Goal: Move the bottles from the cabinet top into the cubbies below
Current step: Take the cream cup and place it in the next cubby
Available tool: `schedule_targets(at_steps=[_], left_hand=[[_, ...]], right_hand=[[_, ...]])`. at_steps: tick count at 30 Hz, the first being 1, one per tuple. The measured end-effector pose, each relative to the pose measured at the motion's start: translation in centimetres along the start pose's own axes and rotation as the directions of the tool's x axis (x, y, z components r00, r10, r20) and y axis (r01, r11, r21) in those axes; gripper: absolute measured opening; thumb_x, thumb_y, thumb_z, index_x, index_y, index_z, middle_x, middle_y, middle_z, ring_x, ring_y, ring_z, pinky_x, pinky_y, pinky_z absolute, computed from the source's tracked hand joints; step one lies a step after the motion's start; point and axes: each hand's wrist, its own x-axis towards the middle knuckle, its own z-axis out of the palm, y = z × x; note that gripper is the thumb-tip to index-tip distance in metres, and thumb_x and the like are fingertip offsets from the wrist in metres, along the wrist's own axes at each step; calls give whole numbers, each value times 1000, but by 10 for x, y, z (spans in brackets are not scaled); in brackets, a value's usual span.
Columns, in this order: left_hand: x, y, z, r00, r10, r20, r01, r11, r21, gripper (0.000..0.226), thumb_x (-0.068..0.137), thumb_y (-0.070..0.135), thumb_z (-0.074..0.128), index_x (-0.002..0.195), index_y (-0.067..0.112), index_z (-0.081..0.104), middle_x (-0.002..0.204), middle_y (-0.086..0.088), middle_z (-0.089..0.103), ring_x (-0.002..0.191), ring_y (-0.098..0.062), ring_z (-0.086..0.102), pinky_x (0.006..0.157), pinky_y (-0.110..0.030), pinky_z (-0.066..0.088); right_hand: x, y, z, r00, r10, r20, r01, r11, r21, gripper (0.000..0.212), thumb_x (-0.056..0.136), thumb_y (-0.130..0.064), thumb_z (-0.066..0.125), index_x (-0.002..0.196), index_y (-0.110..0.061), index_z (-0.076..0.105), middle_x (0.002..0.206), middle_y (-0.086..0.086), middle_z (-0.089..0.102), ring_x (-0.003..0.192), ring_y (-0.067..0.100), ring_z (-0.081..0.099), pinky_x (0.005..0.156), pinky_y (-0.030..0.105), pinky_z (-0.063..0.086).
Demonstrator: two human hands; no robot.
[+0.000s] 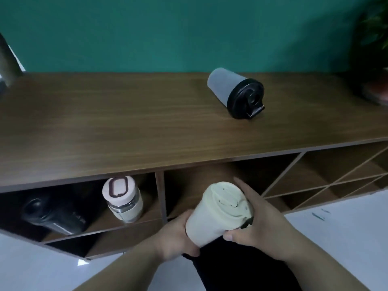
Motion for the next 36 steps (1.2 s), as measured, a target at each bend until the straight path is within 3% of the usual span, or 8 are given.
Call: schedule_targets(at_steps=[6, 9, 14, 19, 21, 25, 28, 36], left_hand=[[31, 6, -6, 999, -6, -36, 1, 993, -122, 102, 46, -8, 70, 135, 40, 57, 126, 10, 74, 121, -16, 66, 104, -45, 57], [49, 5, -3, 996, 9, -83, -21, 989, -145, 108, 41, -1, 71, 141, 35, 53, 128, 8, 72, 122, -17, 66, 106, -49, 55], [69, 1, 0, 973, -2, -230, -53, 972, -231, 105, 32, 22, 66, 134, 31, 46, 128, -5, 70, 121, -28, 66, 103, -62, 53], [79, 3, 2, 955, 69, -289, -131, 971, -199, 109, 41, 28, 66, 148, 24, 49, 133, 1, 70, 127, -21, 64, 112, -53, 49], [79, 7, 4, 946, 93, -311, -155, 972, -179, 104, 47, 32, 67, 149, 21, 50, 136, 3, 69, 129, -16, 63, 114, -46, 48], [83, 9, 4, 924, 181, -338, -218, 973, -75, 66, 79, 33, 77, 140, 18, 59, 134, 5, 70, 128, -12, 64, 113, -45, 50], [87, 3, 2, 910, 216, -355, -244, 969, -35, 48, 91, 18, 77, 136, 14, 62, 131, 6, 71, 125, -5, 65, 107, -29, 52], [90, -17, 10, 891, 132, -434, -104, 991, 89, 60, 90, 34, 75, 144, 39, 49, 140, 22, 62, 133, 2, 56, 116, -33, 45]], right_hand=[[41, 8, 13, 1000, 20, 3, -20, 998, -67, 97, 44, -49, 92, 128, -54, 43, 123, -28, 59, 123, -4, 52, 105, 28, 45], [56, 14, 19, 999, 22, -47, -24, 999, -38, 98, 38, -54, 88, 124, -59, 41, 124, -25, 55, 127, 5, 49, 110, 39, 43], [72, 18, 33, 996, 53, -65, -41, 984, 176, 80, 43, -43, 88, 110, -53, 45, 106, -41, 64, 107, -9, 64, 92, 47, 60], [87, 21, 45, 985, 116, -124, -93, 980, 178, 78, 36, -54, 81, 103, -50, 44, 100, -35, 68, 100, -10, 66, 93, 28, 56], [93, 24, 51, 980, 133, -151, -110, 982, 151, 81, 37, -54, 81, 108, -48, 44, 108, -23, 70, 105, -2, 68, 96, 32, 55], [104, 29, 62, 975, 147, -168, -132, 987, 95, 93, 43, -46, 89, 125, -36, 47, 115, -13, 72, 109, 11, 70, 97, 40, 56], [111, 30, 68, 969, 162, -185, -145, 984, 104, 93, 44, -45, 90, 125, -31, 47, 115, -14, 72, 109, 9, 69, 97, 39, 56], [120, 24, 76, 963, 167, -211, -142, 982, 127, 80, 55, -37, 93, 116, -35, 41, 109, -20, 66, 106, 6, 66, 89, 23, 52]])
